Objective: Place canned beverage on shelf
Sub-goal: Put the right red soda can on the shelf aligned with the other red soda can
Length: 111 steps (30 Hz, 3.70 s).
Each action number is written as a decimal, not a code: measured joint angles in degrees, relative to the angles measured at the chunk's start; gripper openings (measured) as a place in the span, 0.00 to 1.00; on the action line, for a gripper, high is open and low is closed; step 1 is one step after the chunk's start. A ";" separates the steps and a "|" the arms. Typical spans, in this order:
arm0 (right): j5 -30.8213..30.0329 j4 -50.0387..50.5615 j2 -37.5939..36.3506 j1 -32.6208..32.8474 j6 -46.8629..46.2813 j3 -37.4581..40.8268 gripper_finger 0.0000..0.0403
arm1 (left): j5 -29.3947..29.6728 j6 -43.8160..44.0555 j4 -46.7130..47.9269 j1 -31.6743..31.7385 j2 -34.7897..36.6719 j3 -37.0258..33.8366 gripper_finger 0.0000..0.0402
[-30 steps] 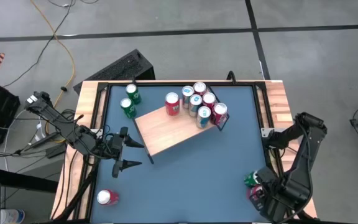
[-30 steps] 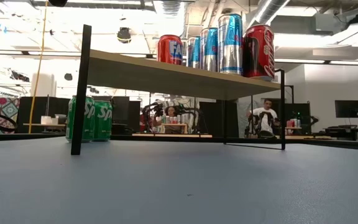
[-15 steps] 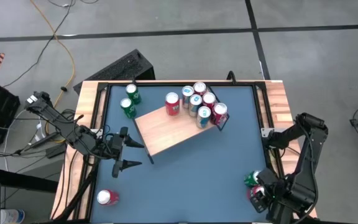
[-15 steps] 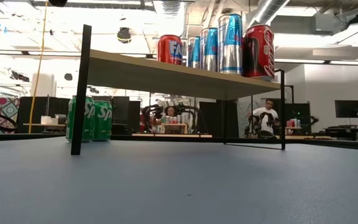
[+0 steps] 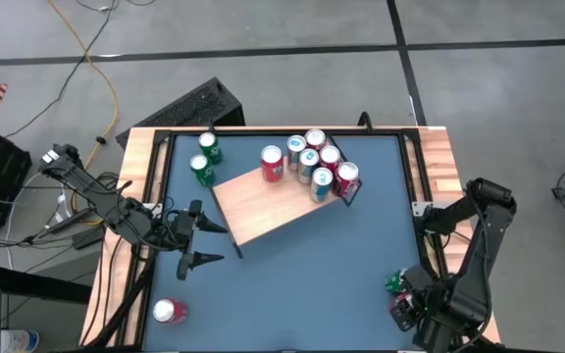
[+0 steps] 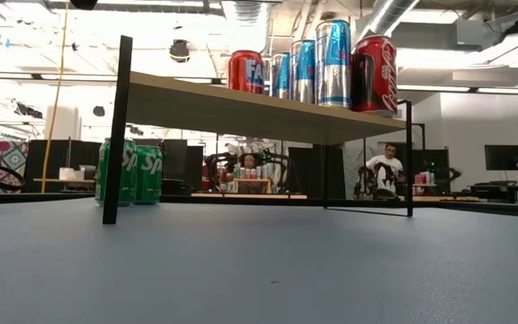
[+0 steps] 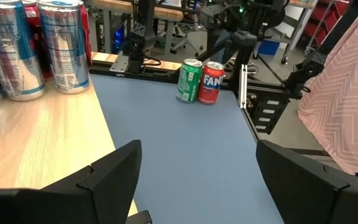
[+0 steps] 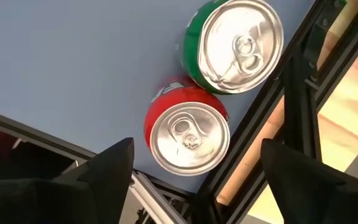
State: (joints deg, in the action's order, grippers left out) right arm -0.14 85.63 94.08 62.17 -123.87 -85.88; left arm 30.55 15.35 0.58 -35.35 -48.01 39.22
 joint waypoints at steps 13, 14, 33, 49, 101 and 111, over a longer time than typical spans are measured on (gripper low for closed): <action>0.55 -8.32 0.02 0.55 -0.61 7.86 0.83 | 0.02 0.19 0.00 0.00 0.00 0.00 0.75; 0.84 -8.37 0.02 0.64 -0.63 8.27 0.82 | 0.02 0.19 0.02 0.00 0.00 0.00 0.75; 0.57 -15.95 -0.06 0.72 0.91 12.65 0.68 | 0.04 0.68 -0.02 0.00 -0.02 0.00 0.75; -0.70 -16.90 0.11 -9.72 22.57 5.41 0.62 | 0.04 1.40 -0.02 0.00 -0.02 0.00 0.75; -8.95 -2.06 18.77 -58.30 147.83 -48.90 0.62 | 3.32 2.01 1.19 -0.01 0.00 -0.02 0.75; -17.87 -0.47 19.76 -59.38 158.62 -44.77 0.62 | 3.36 2.94 3.71 -0.01 0.00 -0.07 0.75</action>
State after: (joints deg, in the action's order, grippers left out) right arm -18.02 85.16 113.84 2.79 34.75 -130.65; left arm 33.90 18.29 4.29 -35.36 -48.01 39.16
